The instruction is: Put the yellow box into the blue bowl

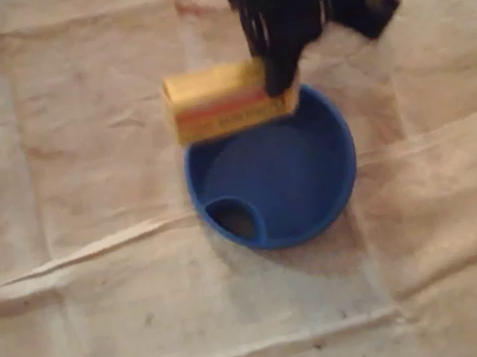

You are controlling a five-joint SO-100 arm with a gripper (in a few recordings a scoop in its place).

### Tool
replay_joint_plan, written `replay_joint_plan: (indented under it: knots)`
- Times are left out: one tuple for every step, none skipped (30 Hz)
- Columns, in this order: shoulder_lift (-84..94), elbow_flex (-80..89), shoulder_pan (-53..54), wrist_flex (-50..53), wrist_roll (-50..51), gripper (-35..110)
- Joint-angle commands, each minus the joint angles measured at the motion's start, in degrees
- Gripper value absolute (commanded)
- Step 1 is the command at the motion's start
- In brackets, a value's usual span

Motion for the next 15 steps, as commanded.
replay_joint_plan:
  knots:
    - [-0.44,-2.2,0.09,-4.13,0.79,0]
    - [-1.05,-2.11,0.09,-4.75,0.79,0]
    - [-1.93,-2.02,0.09,-5.1,0.79,0]
    - [-2.64,-2.11,0.09,-5.19,0.79,0]
    - [-3.25,-2.11,0.09,-5.19,0.7,0]
    - [-3.6,-2.2,0.0,-5.27,0.7,0]
    - [-3.96,-2.2,0.0,-5.36,0.7,0]
    - [-4.31,-2.2,-0.26,-5.8,0.35,0]
    - [-4.39,-2.2,-0.7,-5.98,0.09,0]
    - [-4.48,-2.2,-1.05,-6.06,0.0,0]
    - [-4.48,-2.11,-1.32,-6.06,-0.09,0]
    - [-4.39,-2.11,-1.32,-6.06,-0.09,1]
    - [-4.13,-2.11,-1.41,-6.06,-0.09,2]
    - [-4.04,-2.2,-1.49,-5.8,-0.09,4]
    - [-3.87,-2.2,-1.49,-5.36,-0.09,6]
